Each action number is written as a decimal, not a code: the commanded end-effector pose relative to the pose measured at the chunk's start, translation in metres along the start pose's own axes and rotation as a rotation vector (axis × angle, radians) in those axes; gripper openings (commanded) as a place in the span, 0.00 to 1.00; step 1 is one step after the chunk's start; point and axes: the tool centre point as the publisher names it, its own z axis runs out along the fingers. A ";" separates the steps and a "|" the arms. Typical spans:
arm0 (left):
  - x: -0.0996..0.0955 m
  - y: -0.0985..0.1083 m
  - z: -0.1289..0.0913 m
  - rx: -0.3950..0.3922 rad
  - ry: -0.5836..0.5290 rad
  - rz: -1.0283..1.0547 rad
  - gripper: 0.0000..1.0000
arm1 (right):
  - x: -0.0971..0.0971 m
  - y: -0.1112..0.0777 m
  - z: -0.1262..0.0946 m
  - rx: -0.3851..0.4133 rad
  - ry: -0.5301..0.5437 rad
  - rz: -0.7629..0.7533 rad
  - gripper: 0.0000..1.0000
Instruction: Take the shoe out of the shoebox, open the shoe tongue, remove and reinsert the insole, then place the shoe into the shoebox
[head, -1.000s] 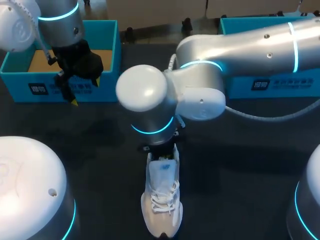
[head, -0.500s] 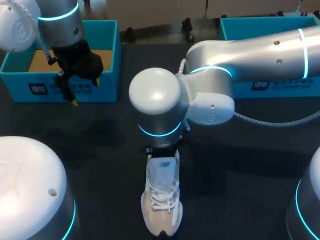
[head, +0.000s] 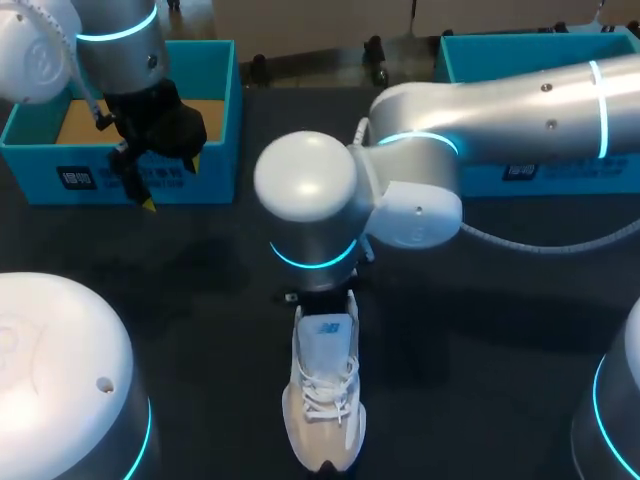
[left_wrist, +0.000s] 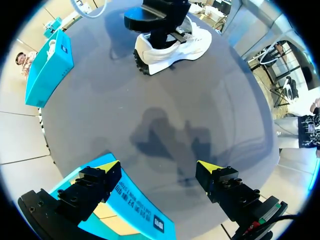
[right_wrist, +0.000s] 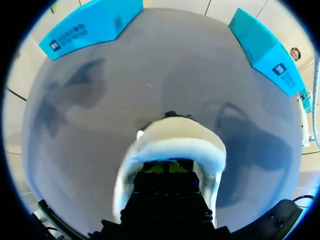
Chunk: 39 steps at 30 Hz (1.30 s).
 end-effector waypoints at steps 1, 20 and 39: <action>0.000 0.000 0.000 -0.002 0.001 0.000 1.00 | 0.012 -0.003 -0.013 -0.014 -0.048 0.155 0.00; 0.000 0.000 0.000 -0.002 0.001 0.000 1.00 | 0.009 -0.018 0.033 0.116 0.144 0.234 0.00; 0.000 0.000 0.000 -0.002 0.001 0.000 1.00 | -0.005 -0.009 -0.036 0.172 0.024 0.129 0.00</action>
